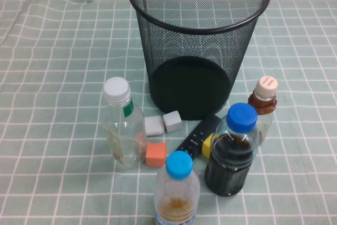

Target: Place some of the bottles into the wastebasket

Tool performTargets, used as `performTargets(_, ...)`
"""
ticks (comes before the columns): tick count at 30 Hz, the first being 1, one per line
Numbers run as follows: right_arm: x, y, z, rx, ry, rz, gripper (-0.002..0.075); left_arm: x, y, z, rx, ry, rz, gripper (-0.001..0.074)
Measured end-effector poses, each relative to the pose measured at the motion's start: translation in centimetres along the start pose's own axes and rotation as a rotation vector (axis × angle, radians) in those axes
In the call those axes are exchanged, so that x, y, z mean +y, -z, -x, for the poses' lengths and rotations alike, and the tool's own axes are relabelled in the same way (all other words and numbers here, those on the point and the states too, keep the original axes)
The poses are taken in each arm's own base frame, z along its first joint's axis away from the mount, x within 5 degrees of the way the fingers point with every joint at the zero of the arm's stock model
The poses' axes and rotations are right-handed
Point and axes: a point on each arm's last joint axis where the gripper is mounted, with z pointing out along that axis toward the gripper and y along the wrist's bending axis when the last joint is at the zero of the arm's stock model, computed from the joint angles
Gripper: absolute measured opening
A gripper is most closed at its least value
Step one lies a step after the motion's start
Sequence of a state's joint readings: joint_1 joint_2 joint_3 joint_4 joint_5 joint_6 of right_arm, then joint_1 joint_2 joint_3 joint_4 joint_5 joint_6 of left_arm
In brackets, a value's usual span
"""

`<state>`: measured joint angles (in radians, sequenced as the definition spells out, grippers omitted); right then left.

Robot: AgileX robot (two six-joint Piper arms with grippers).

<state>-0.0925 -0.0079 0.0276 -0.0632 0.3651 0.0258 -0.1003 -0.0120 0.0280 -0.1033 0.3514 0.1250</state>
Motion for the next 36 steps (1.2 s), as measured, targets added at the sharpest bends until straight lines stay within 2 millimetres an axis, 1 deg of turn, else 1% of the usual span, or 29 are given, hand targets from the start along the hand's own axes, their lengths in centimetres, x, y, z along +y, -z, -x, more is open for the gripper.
performTargets(13, 0.00, 0.00, 0.00, 0.000, 0.000, 0.000, -0.0008, 0.00, 0.00, 0.00, 0.000, 0.000, 0.000, -0.0005)
performTargets(23, 0.00, 0.00, 0.00, 0.000, 0.000, 0.000, -0.0008, 0.03, 0.01, 0.39, -0.043, 0.006, 0.003, -0.0004)
performTargets(31, 0.00, 0.00, 0.00, 0.000, 0.000, 0.000, -0.0008, 0.02, 0.01, 0.41, -0.045, 0.010, 0.002, -0.0005)
performTargets(36, 0.00, 0.00, 0.00, 0.000, 0.000, 0.000, -0.0008, -0.21, 0.02, 0.63, -0.068, 0.105, -0.026, -0.0005)
